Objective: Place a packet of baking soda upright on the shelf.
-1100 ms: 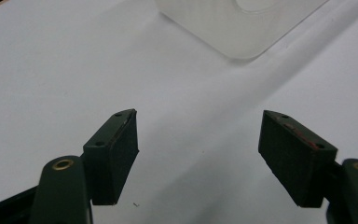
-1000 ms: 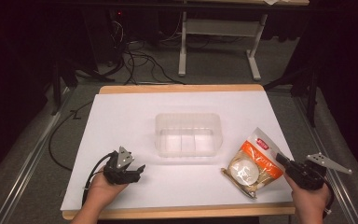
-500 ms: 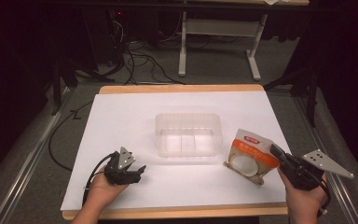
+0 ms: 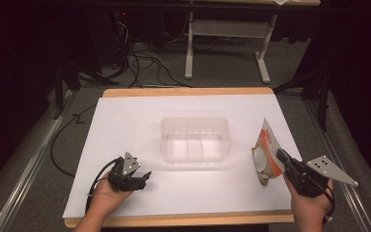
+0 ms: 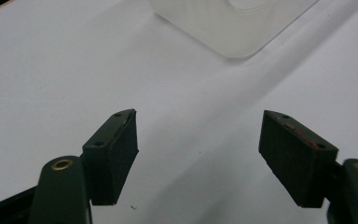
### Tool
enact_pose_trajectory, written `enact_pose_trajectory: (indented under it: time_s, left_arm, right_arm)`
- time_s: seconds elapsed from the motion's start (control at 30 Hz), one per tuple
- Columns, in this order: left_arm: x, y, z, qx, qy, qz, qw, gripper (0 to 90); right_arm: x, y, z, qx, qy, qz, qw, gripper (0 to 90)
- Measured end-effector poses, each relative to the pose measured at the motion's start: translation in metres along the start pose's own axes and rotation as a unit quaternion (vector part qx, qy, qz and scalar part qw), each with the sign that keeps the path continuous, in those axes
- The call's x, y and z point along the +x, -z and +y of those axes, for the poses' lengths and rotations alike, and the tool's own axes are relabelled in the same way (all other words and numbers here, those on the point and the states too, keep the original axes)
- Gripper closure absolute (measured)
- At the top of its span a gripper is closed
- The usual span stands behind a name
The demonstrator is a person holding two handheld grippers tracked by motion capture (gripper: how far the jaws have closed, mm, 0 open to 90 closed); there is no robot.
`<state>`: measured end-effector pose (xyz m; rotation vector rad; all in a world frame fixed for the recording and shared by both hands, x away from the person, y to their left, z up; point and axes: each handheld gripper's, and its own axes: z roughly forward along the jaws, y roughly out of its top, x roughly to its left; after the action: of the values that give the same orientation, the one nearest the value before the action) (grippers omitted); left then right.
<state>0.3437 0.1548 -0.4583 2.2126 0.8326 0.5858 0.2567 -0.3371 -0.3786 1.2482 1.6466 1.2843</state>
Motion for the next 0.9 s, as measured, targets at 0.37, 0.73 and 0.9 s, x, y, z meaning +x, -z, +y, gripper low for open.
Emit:
enact_pose_trajectory:
  time_s: [0.37, 0.73, 0.9]
  left_arm:
    - [-0.001, 0.001, 0.000, -0.002, -0.002, -0.003, 1.0000, 28.5]
    - [-0.001, 0.005, 0.001, -0.015, 0.002, -0.004, 0.9999, 28.8]
    - [0.002, 0.007, 0.001, -0.026, 0.013, -0.005, 0.9996, 29.7]
  right_arm:
    - [0.002, -0.020, -0.021, 0.053, 0.009, 0.002, 0.9986, 77.9]
    - [0.000, -0.023, -0.026, 0.046, -0.002, -0.011, 0.9989, 76.8]
    - [-0.002, -0.023, -0.025, 0.042, -0.010, -0.015, 0.9990, 77.8]
